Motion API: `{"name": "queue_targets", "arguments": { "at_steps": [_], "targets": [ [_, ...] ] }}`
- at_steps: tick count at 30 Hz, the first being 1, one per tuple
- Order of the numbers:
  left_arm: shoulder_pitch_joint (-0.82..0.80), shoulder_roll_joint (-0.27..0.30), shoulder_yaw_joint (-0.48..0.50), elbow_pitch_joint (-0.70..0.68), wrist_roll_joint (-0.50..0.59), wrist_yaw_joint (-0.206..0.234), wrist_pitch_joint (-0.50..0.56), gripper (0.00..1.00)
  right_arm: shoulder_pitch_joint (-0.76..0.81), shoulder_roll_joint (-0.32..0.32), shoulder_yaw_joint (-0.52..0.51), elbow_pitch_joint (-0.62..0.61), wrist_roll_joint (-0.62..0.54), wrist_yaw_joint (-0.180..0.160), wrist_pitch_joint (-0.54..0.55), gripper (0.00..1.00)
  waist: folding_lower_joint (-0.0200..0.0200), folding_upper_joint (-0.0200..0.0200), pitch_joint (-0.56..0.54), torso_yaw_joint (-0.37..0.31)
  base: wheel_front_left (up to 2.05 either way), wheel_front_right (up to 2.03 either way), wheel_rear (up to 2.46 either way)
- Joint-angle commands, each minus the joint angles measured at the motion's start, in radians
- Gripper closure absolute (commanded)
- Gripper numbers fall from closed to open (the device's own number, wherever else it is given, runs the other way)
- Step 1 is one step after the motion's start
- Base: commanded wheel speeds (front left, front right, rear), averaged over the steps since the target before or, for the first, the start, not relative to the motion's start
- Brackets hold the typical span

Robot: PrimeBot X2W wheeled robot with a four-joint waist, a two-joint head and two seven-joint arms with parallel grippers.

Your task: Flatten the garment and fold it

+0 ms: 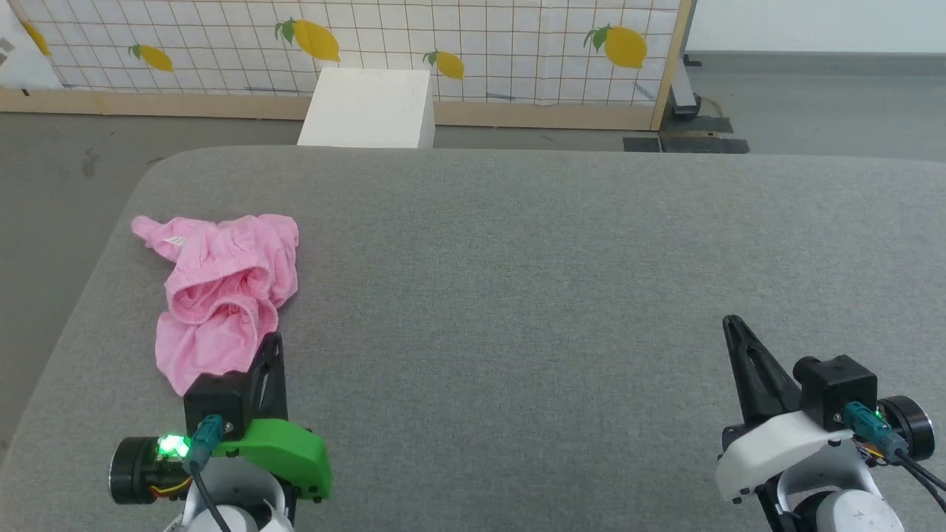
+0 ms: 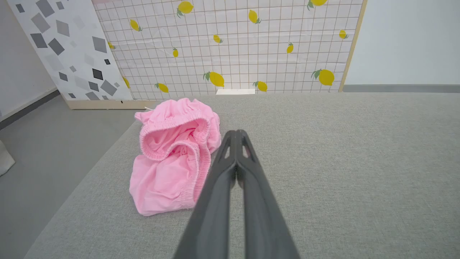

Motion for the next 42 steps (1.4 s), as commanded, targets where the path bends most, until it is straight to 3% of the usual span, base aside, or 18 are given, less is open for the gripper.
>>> {"name": "queue_targets", "arguments": {
  "at_steps": [1,15,16,42],
  "targets": [
    [0.014,-0.004,0.003,-0.003,0.013,-0.001,0.001,1.00,0.009,0.000,0.001,-0.005,-0.006,-0.001,0.003,1.00,0.0000,0.0000,0.000,0.000,0.00,0.00,0.00],
    [0.014,-0.004,0.003,-0.003,0.013,-0.001,0.001,1.00,0.009,0.000,0.001,-0.005,-0.006,-0.001,0.003,1.00,0.0000,0.0000,0.000,0.000,0.00,0.00,0.00],
    [0.000,0.000,-0.001,0.000,-0.001,0.000,0.000,0.00,0.000,0.000,0.000,0.000,0.000,0.000,0.000,0.00,0.0000,0.0000,0.000,0.000,0.00,0.00,0.00],
    [0.008,-0.001,-0.027,0.029,-0.051,0.021,-0.048,0.00,0.007,0.000,-0.020,0.047,0.053,0.000,-0.048,0.00,0.0000,0.0000,-0.003,0.015,0.00,0.00,0.00]
  ]
}}
